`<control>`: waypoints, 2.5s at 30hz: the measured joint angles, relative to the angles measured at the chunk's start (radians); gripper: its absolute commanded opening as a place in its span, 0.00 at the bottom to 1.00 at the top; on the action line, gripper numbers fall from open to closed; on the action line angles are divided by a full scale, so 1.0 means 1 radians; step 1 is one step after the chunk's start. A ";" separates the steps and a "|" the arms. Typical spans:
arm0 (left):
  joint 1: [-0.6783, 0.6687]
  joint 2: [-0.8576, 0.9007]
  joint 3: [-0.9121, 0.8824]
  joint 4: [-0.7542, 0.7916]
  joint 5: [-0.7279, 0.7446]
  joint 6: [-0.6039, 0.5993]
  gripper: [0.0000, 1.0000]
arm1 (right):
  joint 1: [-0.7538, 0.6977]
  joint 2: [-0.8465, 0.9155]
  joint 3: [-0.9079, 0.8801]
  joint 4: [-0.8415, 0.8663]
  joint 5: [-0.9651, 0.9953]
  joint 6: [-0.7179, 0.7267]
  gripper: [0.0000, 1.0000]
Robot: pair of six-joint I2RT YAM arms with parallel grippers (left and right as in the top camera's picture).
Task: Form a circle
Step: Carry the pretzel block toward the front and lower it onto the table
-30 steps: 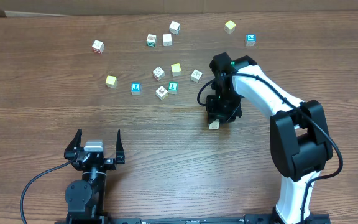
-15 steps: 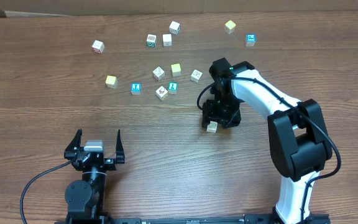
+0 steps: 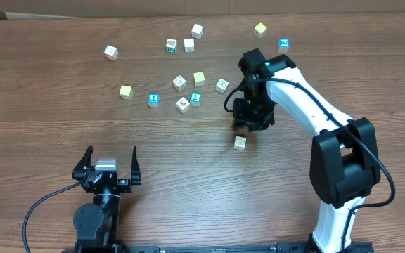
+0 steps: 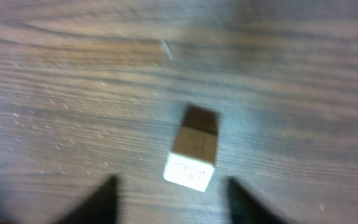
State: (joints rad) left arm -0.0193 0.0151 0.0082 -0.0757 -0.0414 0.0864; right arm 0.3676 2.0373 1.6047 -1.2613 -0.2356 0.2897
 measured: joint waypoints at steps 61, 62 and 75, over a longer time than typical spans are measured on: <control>0.000 0.000 0.000 0.000 0.000 0.000 1.00 | 0.072 -0.005 -0.174 0.137 0.095 0.128 0.44; 0.000 0.000 0.000 0.000 0.000 0.000 1.00 | 0.072 -0.005 -0.174 0.138 0.095 0.128 0.44; 0.000 0.000 0.000 0.000 0.000 0.000 1.00 | 0.072 -0.005 -0.174 0.229 0.120 0.126 0.73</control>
State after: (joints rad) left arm -0.0193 0.0151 0.0082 -0.0757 -0.0418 0.0864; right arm 0.4393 2.0319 1.4311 -1.0321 -0.1158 0.4152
